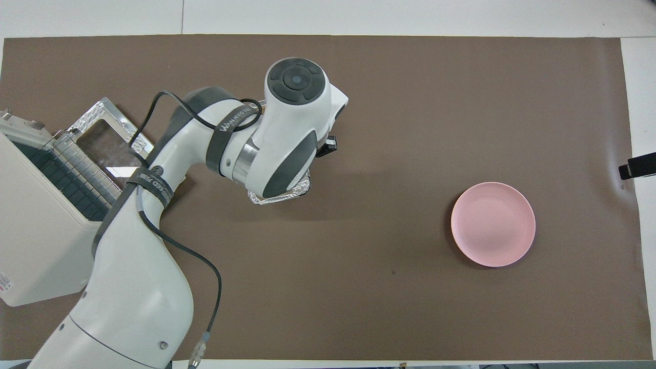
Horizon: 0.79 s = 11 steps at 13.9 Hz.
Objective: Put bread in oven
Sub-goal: 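Carry the foil tray with the left gripper into the toaster oven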
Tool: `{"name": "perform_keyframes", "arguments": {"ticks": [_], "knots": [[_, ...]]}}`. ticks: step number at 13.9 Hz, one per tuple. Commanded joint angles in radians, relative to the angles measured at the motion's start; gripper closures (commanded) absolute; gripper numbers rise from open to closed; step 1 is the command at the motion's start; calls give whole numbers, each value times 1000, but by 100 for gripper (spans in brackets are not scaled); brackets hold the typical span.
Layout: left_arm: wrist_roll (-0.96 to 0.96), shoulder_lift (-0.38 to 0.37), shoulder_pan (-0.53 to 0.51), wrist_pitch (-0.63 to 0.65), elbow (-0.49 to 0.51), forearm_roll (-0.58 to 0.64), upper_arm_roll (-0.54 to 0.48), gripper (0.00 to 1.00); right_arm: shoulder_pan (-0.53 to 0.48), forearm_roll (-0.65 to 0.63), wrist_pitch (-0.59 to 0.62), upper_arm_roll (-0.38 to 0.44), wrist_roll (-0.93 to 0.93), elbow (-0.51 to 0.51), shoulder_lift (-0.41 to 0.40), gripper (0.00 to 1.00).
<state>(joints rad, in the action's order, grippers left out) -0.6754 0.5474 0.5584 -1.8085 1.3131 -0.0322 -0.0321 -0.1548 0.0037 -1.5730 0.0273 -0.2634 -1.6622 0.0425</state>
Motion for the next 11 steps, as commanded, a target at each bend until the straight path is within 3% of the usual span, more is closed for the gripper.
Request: {"name": "perform_keyframes", "arguments": {"ticks": [1,4,7,11], "knots": [[-3,3,-48,28,-17,-19,-72,100,-9,-2,10,-9,-7,-10,14,0],[13,2,-63,46,-14,-1,-192,100,-11,-2,10,-9,-7,-8,14,0],[58,-16,-171,141,-17,6,-203,100,-11,-2,10,-9,-7,-8,14,0],[197,-43,-270,141,-8,41,-224,100,-9,-2,10,-9,-7,-10,14,0]]}}
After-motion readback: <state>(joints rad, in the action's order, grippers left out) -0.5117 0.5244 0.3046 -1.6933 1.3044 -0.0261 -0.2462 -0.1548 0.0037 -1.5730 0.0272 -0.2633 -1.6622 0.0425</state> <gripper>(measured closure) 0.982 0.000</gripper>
